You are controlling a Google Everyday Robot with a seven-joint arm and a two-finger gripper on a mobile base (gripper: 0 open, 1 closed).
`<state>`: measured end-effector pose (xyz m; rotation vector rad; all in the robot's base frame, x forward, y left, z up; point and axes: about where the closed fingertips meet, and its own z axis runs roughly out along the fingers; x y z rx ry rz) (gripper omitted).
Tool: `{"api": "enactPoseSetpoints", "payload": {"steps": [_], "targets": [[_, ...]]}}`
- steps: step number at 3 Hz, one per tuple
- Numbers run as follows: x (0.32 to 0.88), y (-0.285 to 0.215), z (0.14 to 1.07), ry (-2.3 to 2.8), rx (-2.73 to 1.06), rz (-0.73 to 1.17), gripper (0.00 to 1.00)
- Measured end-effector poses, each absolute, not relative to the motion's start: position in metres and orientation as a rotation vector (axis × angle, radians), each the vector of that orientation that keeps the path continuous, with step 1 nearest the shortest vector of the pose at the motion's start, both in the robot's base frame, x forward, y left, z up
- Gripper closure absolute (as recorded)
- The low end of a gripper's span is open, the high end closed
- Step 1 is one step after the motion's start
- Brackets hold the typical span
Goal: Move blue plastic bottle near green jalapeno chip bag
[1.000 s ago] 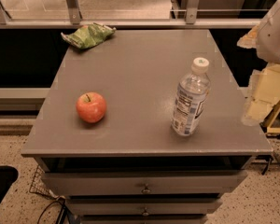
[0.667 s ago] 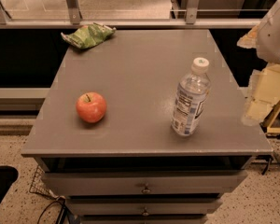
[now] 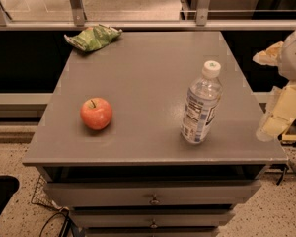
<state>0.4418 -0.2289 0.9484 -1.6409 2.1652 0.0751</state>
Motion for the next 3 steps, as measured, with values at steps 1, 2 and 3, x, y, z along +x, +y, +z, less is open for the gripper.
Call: {"api": "enactPoseSetpoints", "payload": {"steps": [1,2,3], "targets": [[0.445,-0.232,0.916,2.105,-1.510,0.281,0.00],[0.443,-0.225,0.897,1.994,-1.370,0.481,0.00],[0.440,-0.208,0.899,1.863,-1.258,0.630,0.00]]}}
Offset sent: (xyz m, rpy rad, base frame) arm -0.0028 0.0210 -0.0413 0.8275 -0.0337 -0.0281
